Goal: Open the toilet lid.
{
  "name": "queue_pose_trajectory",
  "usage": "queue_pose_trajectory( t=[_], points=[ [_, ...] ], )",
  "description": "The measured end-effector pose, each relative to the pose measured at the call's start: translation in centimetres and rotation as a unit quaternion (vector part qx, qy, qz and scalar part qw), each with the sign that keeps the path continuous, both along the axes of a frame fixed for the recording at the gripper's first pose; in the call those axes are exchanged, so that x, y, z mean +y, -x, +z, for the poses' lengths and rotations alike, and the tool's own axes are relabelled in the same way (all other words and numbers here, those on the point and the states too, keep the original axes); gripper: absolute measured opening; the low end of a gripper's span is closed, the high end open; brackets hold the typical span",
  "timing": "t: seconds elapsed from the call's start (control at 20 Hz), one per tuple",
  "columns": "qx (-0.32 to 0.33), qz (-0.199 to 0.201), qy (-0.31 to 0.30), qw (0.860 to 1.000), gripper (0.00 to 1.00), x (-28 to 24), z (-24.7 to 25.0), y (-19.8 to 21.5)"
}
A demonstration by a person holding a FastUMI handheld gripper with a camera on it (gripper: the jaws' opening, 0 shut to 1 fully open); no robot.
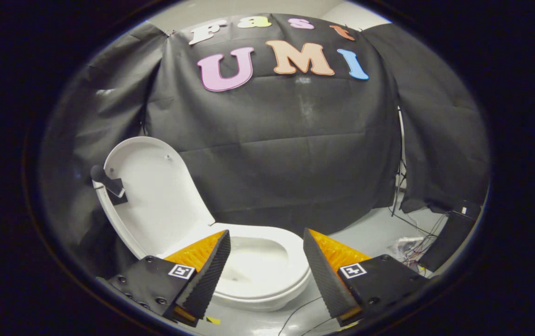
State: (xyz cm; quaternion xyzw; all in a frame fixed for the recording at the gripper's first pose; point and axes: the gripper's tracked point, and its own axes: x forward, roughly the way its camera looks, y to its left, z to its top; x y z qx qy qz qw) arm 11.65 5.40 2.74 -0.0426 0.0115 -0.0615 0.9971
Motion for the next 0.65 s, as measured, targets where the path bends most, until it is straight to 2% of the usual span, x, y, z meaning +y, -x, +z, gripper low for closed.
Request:
queue_pose_trajectory(
  t=[0.65],
  points=[
    [0.015,-0.012,0.013,1.0,0.97,-0.52,-0.58,0.2]
  ],
)
